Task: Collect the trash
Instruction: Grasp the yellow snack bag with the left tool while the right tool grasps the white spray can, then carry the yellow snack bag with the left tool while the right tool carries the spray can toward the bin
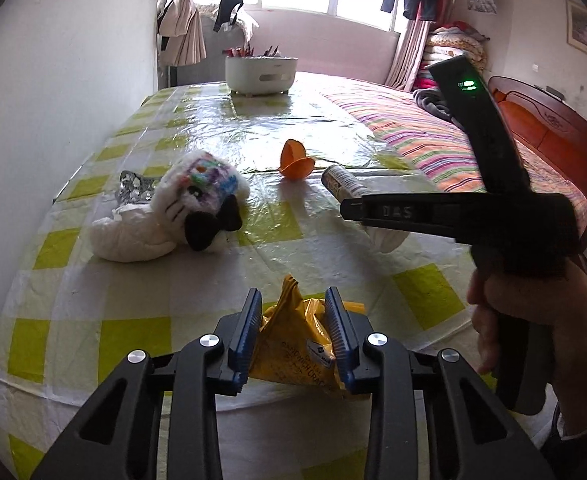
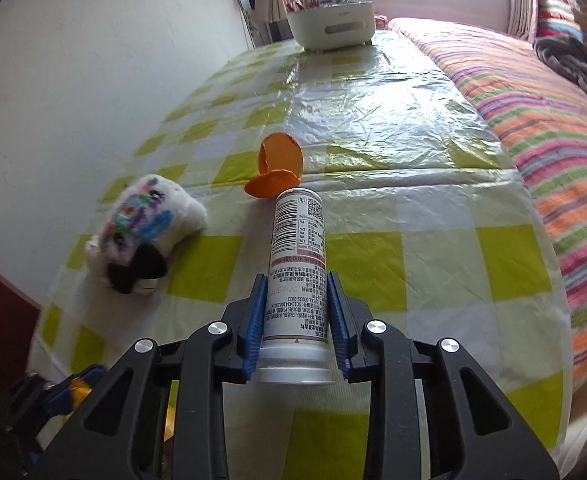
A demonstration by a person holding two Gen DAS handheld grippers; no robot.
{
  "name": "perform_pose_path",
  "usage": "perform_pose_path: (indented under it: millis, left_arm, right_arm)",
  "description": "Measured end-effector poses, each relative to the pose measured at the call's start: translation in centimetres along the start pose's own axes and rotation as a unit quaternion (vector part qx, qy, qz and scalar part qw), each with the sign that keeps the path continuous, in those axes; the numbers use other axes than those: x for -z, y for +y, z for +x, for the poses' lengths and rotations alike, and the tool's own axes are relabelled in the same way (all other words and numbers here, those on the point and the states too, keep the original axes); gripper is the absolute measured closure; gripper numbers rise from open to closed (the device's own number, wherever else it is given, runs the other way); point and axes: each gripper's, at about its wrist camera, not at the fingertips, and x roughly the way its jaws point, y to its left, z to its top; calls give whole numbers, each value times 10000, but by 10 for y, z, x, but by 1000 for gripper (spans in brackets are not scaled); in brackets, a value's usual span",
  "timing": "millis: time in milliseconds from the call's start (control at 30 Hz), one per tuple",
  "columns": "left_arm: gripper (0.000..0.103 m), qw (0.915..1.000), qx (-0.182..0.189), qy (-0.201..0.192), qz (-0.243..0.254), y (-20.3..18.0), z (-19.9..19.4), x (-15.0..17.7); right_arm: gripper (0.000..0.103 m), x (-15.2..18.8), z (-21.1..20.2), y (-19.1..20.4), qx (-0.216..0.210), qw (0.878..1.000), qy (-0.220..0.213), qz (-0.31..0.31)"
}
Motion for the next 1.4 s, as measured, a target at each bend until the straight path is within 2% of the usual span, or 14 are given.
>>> perform_pose_path:
  millis: [167, 367, 600, 1400]
  left_arm:
    - [72, 9999, 29, -107, 69, -6, -3, 0]
    - [72, 9998, 66, -142, 126, -15, -3, -2]
    - [72, 9995, 121, -138, 267, -32, 1, -4]
    - [72, 9978, 298, -15, 588, -72, 11, -4]
  right_arm:
    - [75, 11, -26, -12, -278, 9992, -136, 236]
    - [75, 18, -48, -23, -309, 9988, -281, 263]
    - [75, 22, -49, -37, -232, 9990, -271, 267]
    - [75, 50, -97, -82, 97, 9981, -502, 338]
